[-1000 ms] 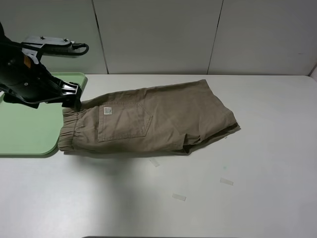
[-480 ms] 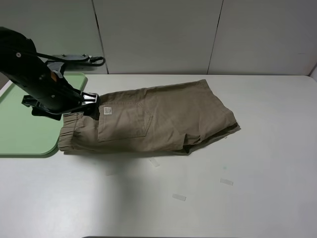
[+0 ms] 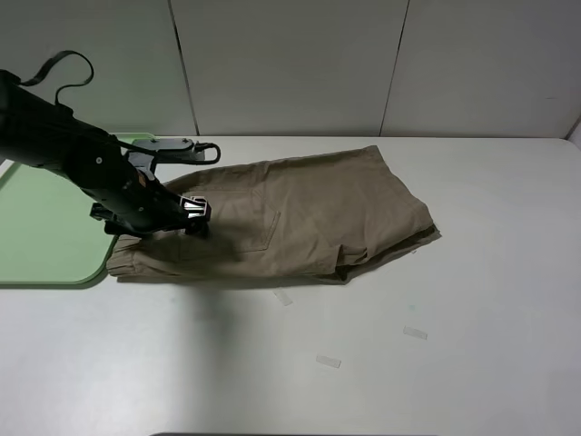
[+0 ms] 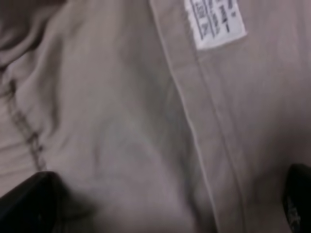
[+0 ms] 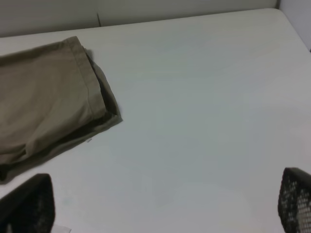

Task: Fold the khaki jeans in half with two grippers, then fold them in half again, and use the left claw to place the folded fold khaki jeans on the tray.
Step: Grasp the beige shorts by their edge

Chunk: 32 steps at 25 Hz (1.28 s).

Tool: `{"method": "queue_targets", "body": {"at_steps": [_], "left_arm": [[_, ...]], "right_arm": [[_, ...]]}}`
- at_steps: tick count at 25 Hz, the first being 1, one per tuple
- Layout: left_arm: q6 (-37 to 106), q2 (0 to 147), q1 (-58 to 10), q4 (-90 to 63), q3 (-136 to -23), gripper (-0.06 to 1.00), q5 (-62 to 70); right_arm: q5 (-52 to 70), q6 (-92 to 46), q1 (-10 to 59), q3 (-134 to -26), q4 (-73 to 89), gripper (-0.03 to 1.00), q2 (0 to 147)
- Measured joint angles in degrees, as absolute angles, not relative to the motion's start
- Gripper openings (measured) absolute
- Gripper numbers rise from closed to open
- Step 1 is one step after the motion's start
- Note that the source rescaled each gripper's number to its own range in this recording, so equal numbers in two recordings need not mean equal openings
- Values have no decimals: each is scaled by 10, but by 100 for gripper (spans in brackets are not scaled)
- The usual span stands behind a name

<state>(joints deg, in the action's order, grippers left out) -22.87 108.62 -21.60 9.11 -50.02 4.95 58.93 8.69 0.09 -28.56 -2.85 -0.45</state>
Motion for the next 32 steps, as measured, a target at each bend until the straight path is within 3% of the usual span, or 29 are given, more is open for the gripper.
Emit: {"method": "queue_targets", "body": {"at_steps": [13,25,32], "left_arm": [[-234,1144,-265,94,-553,93,-13],[-240,1065,-279,90,-649,93,181],[-242,1050,-246,90,-649,93,275]], "right_arm": [[589,87,1,-286,-28,100,-4],[589,87,1,-286,-28,100,-4],[589,87,1,-286,-28,100,-4]]}}
